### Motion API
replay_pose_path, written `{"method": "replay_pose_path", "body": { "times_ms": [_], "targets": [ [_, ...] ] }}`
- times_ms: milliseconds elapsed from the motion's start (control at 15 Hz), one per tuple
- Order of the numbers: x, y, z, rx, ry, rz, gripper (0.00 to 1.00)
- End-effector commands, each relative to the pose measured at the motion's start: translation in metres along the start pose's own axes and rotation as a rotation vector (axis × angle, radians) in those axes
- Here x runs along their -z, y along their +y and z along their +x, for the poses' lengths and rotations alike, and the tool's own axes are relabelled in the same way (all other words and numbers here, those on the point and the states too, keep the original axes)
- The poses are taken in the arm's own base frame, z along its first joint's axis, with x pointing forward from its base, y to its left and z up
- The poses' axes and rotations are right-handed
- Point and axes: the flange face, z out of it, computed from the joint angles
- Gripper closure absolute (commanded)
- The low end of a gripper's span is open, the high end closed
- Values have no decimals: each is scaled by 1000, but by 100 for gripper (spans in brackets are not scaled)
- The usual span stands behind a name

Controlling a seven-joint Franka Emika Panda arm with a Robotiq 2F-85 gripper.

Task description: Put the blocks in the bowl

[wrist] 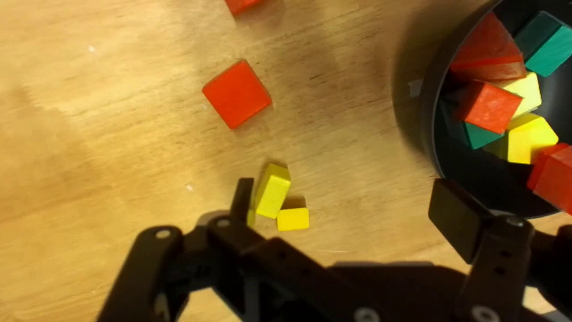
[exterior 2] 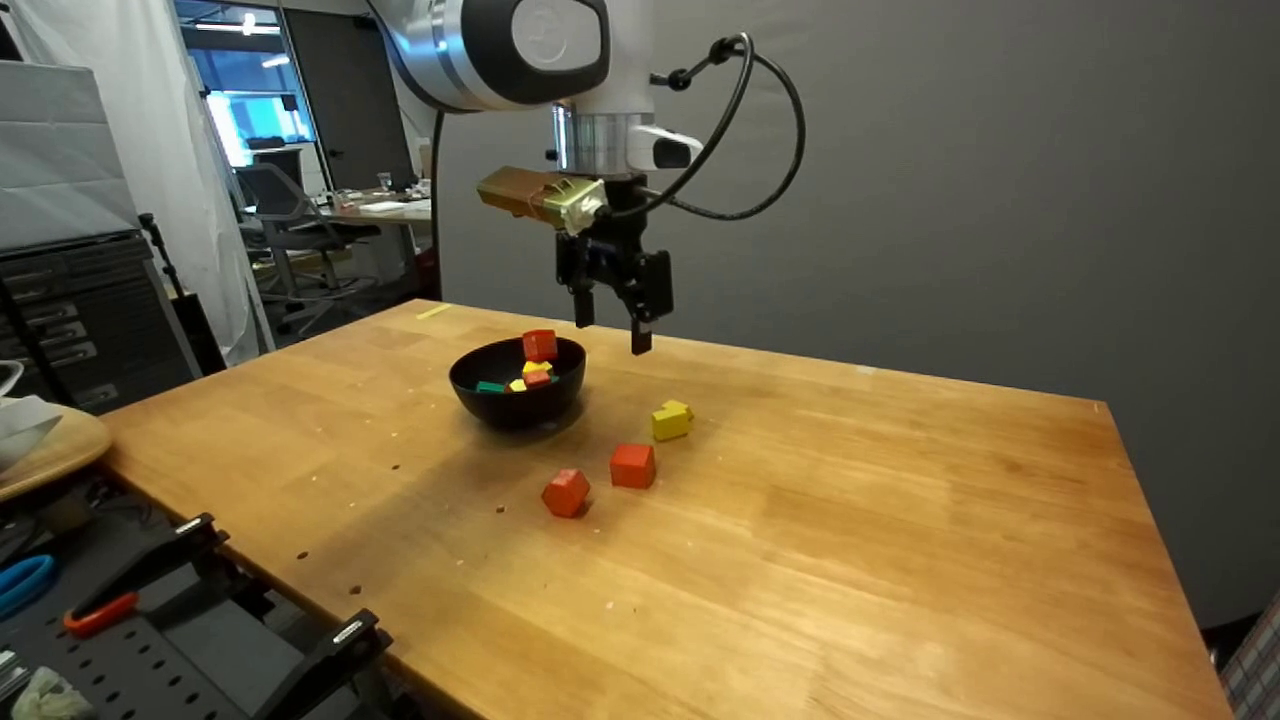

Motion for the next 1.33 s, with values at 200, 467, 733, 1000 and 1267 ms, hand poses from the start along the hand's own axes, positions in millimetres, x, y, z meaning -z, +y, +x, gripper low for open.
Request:
{"method": "replay_pose_path", "body": {
  "times_ms": [200,467,733,1000,1267],
  "targets": [
    [-55,12,30,-80,-16,-19,0],
    [-79,26,53,-125,-9,-29,11],
    [-95,38,63,-159,-27,-20,50],
    [-110,44,59,-199,-49,11,81],
    [-85,24,48,-165,-63,53,88]
  ]
}}
